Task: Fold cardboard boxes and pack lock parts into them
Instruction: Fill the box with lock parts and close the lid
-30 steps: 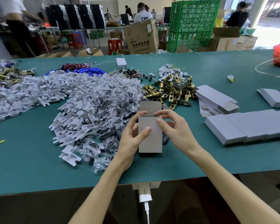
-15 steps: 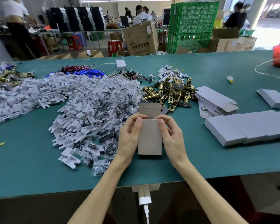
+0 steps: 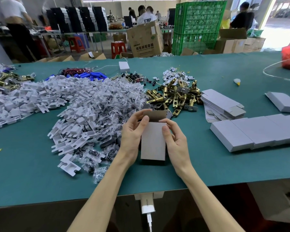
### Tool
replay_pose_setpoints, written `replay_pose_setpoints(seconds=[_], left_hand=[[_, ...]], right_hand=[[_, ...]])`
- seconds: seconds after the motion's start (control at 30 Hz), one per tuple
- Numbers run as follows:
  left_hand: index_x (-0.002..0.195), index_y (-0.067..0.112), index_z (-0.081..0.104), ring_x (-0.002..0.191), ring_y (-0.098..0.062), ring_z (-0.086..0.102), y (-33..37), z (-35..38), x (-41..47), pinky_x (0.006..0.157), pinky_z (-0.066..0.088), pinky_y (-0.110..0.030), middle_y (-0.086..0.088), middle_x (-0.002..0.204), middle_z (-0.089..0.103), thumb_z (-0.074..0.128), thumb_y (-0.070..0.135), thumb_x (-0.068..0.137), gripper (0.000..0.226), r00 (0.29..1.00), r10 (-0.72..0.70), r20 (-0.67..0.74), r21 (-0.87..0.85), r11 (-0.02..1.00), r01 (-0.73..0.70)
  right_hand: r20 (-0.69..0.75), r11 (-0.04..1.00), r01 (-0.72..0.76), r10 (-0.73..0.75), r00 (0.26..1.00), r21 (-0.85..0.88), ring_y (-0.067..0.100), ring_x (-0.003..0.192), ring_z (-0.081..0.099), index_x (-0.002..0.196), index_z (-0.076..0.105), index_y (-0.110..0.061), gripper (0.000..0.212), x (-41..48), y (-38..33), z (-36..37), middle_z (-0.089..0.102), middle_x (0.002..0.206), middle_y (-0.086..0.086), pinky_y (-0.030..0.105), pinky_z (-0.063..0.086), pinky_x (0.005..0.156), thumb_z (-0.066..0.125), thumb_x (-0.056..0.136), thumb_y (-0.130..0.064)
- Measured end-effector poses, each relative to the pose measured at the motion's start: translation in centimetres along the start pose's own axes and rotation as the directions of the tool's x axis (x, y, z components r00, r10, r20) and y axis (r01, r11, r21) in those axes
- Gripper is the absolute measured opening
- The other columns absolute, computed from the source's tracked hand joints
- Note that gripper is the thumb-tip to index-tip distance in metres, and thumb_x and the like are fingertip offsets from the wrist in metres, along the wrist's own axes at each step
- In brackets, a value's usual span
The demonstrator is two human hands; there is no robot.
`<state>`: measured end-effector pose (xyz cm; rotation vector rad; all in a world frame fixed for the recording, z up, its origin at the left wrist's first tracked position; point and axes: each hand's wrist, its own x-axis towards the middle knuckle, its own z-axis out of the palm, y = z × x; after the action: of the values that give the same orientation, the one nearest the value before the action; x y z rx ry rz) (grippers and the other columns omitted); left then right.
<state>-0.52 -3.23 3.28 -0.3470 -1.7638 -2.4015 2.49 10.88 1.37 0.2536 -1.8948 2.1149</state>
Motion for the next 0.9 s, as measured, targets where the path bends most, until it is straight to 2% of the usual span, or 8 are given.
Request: replay_pose_setpoints(seconds=[0.13, 0.3, 0.37, 0.47, 0.57, 0.67, 0.8, 0.9], left_hand=[[0.111, 0.019, 0.074, 0.102, -0.027, 0.067, 0.2, -0.2, -0.4, 0.086, 0.057, -0.054, -0.009, 0.115, 0.074, 0.064, 0.030, 0.099, 0.019, 1.000, -0.028, -0.006, 0.057, 0.998, 0.028], [0.114, 0.005, 0.068, 0.091, -0.026, 0.069, 0.4, 0.4, -1.4, 0.073, 0.062, -0.039, -0.024, 0.115, 0.070, 0.062, 0.044, 0.094, 0.044, 0.998, -0.055, -0.029, 0.037, 0.998, 0.056], [0.111, 0.006, 0.070, 0.089, -0.024, 0.068, 0.4, 0.7, -1.5, 0.076, 0.060, -0.044, -0.021, 0.112, 0.072, 0.065, 0.039, 0.098, 0.035, 0.997, -0.028, -0.074, 0.071, 0.997, 0.033], [0.107, 0.013, 0.072, 0.091, -0.023, 0.068, 0.6, 0.9, -1.4, 0.084, 0.058, -0.056, -0.014, 0.108, 0.074, 0.067, 0.031, 0.100, 0.020, 0.994, 0.028, -0.106, 0.151, 0.988, -0.011], [0.111, 0.016, 0.074, 0.097, -0.021, 0.069, 0.9, 0.7, -1.3, 0.089, 0.057, -0.056, -0.005, 0.109, 0.076, 0.066, 0.028, 0.101, 0.018, 0.994, 0.074, -0.086, 0.237, 0.970, -0.052], [0.109, 0.015, 0.077, 0.090, -0.018, 0.071, 1.3, 0.7, -1.4, 0.081, 0.058, -0.057, -0.002, 0.106, 0.077, 0.063, 0.033, 0.101, 0.024, 0.993, 0.106, -0.056, 0.319, 0.944, -0.083], [0.112, 0.013, 0.076, 0.092, -0.027, 0.072, 1.5, 0.4, -1.5, 0.079, 0.059, -0.059, -0.002, 0.106, 0.077, 0.060, 0.034, 0.102, 0.028, 0.991, 0.131, -0.019, 0.400, 0.910, -0.112], [0.114, 0.013, 0.076, 0.094, -0.026, 0.072, 1.4, 0.2, -1.8, 0.080, 0.059, -0.058, -0.002, 0.108, 0.077, 0.059, 0.033, 0.102, 0.029, 0.991, 0.133, 0.000, 0.411, 0.903, -0.122]], right_hand=[[-0.018, 1.000, -0.009, 0.010, 1.000, 0.027, 0.014, 0.096, 0.072, 0.127, 0.063, -0.022, 0.025, 0.0, 0.0, 0.1, 0.073, 0.112, -0.004, 0.029, 0.060, 0.071, 0.053, 0.105, -0.029], [-0.023, 0.999, 0.038, -0.038, 0.999, 0.000, 0.008, 0.093, 0.071, 0.126, 0.061, -0.022, 0.023, -0.3, -0.2, 0.3, 0.072, 0.111, -0.011, 0.022, 0.058, 0.070, 0.054, 0.105, -0.025], [-0.031, 0.998, 0.054, -0.054, 0.998, -0.014, 0.011, 0.093, 0.071, 0.126, 0.059, -0.027, 0.023, -0.4, -0.2, 0.3, 0.070, 0.112, -0.012, 0.027, 0.060, 0.069, 0.056, 0.103, -0.028], [-0.073, 0.999, 0.032, -0.032, 0.997, 0.002, 0.017, 0.086, 0.069, 0.130, 0.048, -0.033, 0.033, -0.5, -0.2, 0.4, 0.069, 0.110, -0.008, 0.042, 0.060, 0.073, 0.061, 0.099, -0.032], [-0.054, 0.999, 0.047, -0.046, 0.997, 0.014, 0.016, 0.085, 0.071, 0.138, 0.046, -0.037, 0.041, -0.5, -0.2, 0.3, 0.069, 0.111, -0.007, 0.032, 0.061, 0.069, 0.061, 0.101, -0.031], [-0.031, 0.995, 0.088, -0.089, 0.996, -0.039, 0.013, 0.084, 0.072, 0.137, 0.054, -0.037, 0.034, -0.5, -0.1, 0.3, 0.068, 0.110, -0.007, 0.027, 0.059, 0.065, 0.057, 0.104, -0.030], [-0.029, 0.994, 0.096, -0.097, 0.995, -0.054, 0.019, 0.086, 0.072, 0.130, 0.057, -0.033, 0.026, -0.5, 0.0, 0.3, 0.067, 0.110, -0.006, 0.035, 0.061, 0.063, 0.055, 0.104, -0.032], [-0.031, 0.994, 0.098, -0.100, 0.994, -0.054, 0.018, 0.086, 0.070, 0.128, 0.057, -0.031, 0.028, -0.5, -0.1, 0.3, 0.067, 0.113, -0.004, 0.043, 0.063, 0.064, 0.052, 0.103, -0.043]])
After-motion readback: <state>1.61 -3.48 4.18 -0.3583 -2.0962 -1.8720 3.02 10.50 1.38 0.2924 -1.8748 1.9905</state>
